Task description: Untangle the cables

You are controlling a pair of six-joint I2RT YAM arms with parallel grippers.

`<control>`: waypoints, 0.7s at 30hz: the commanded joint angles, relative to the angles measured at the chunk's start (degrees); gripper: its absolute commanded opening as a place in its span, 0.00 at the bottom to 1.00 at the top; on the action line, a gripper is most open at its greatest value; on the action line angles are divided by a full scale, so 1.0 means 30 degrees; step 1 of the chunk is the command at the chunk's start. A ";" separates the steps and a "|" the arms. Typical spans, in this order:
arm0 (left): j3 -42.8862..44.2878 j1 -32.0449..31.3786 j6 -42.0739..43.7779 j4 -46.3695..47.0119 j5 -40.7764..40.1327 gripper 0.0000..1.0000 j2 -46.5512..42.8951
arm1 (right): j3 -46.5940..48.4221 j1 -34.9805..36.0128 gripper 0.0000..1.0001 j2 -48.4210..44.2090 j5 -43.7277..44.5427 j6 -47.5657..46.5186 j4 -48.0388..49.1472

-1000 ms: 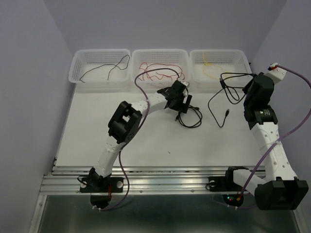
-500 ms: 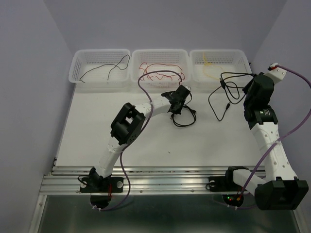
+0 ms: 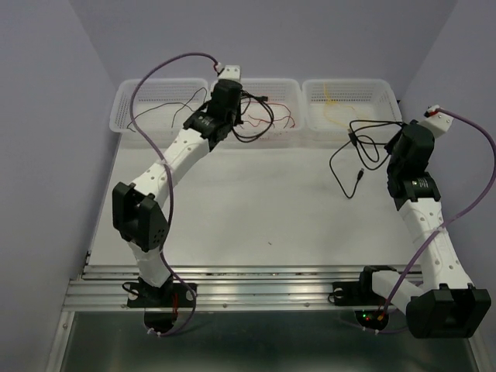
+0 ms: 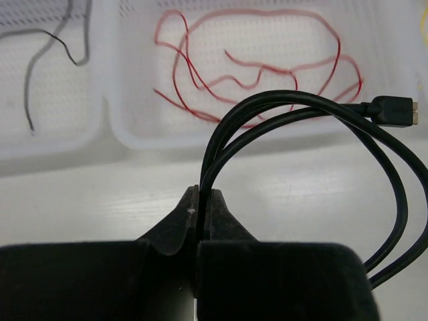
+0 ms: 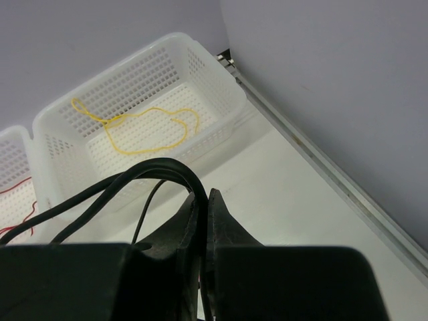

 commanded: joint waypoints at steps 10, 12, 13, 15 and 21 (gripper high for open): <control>0.9954 0.4914 0.2363 -0.0989 -0.0207 0.00 0.4936 | 0.0010 0.0053 0.01 0.0268 -0.0808 -0.0290 0.1930; 1.1509 0.5532 0.2481 -0.1342 0.0116 0.00 0.6284 | 0.0098 0.0053 0.01 0.0474 -0.0780 -0.0349 0.1930; 1.1803 0.6141 0.2540 -0.1371 0.0696 0.00 0.6579 | 0.0127 0.0053 0.01 0.0562 -0.0692 -0.0378 0.1930; 1.1953 0.6702 0.2687 -0.1050 0.1227 0.00 0.7137 | 0.0186 0.0053 0.01 0.0796 -0.0692 -0.0407 0.1930; 1.1660 0.8431 0.2863 -0.0727 0.2049 0.00 0.8220 | 0.0245 0.0053 0.01 0.1616 -0.0955 -0.0349 0.1930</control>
